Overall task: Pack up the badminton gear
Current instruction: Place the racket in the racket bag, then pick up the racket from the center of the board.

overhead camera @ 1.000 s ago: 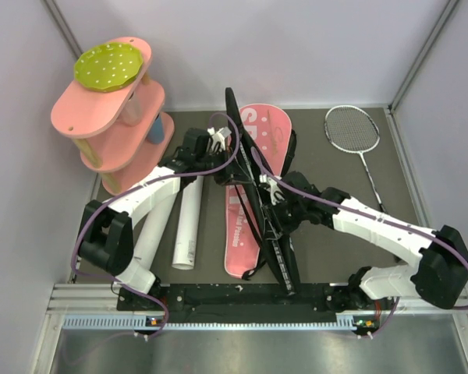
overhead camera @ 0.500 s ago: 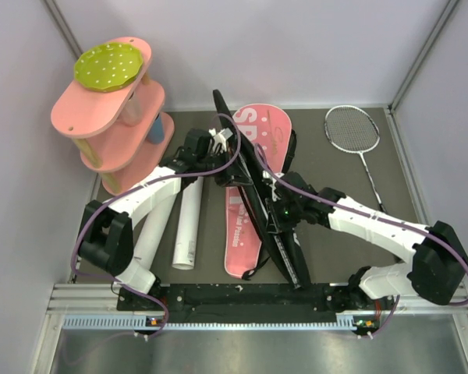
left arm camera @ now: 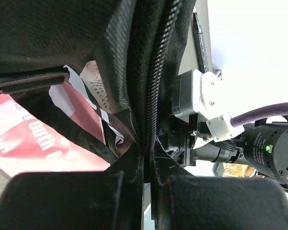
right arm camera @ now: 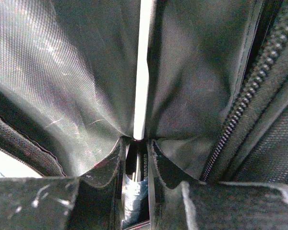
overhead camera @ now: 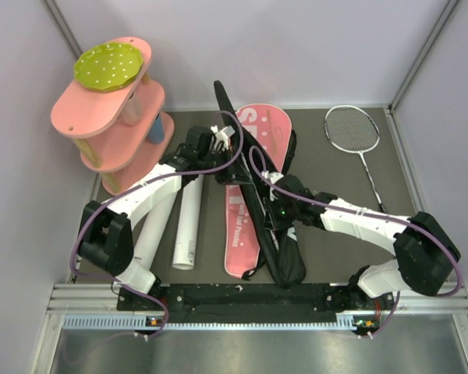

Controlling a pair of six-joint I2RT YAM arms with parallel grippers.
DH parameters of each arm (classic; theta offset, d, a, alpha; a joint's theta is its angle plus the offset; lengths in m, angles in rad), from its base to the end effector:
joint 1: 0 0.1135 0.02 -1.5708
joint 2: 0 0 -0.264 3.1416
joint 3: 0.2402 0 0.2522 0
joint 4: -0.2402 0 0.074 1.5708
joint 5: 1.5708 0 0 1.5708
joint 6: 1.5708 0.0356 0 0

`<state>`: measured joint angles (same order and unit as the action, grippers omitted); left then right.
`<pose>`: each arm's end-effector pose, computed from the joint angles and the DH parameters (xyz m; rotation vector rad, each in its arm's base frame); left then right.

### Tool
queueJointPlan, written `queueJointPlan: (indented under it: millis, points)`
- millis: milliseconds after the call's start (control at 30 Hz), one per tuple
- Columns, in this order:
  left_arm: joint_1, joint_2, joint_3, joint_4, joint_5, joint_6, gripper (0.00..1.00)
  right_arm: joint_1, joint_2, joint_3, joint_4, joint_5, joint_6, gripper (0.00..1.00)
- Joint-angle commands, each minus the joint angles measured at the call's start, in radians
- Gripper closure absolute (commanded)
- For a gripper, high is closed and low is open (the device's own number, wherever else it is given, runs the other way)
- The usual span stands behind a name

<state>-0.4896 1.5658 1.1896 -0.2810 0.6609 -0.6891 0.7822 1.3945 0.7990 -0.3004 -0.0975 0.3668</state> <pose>0.2981 -0.1836 0.2809 0.1631 2.4206 -1.3357 0.1951 0.1988 0.2002 -0.5713 2.4985 0.5936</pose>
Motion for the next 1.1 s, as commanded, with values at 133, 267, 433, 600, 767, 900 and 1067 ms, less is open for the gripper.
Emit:
queueJointPlan:
  millis: [133,267,433,600,767,900,1067]
  points:
    - [-0.001,-0.035,0.102,0.003,0.074,0.046,1.0,-0.02,-0.206,0.1,-0.115,-0.201,0.03,0.57]
    - [0.017,-0.012,0.108,-0.01,0.054,0.068,1.0,-0.087,-0.334,0.216,-0.172,-0.248,0.073,0.43]
    - [0.022,0.003,0.116,-0.001,0.062,0.071,1.0,-0.354,-0.365,0.321,-0.189,-0.269,0.081,0.38]
    - [0.022,0.02,0.116,0.017,0.072,0.079,1.0,-0.639,-0.224,0.342,-0.194,-0.119,0.04,0.36]
    - [0.02,0.031,0.088,0.081,0.134,0.046,1.0,-0.933,0.093,0.486,-0.27,-0.071,-0.072,0.37]
    - [0.022,0.016,0.07,0.121,0.155,0.03,1.0,-1.044,0.334,0.586,-0.298,-0.022,-0.176,0.33]
    - [0.022,0.005,0.061,0.155,0.192,0.007,1.0,-1.063,0.477,0.748,-0.35,0.059,-0.319,0.36]
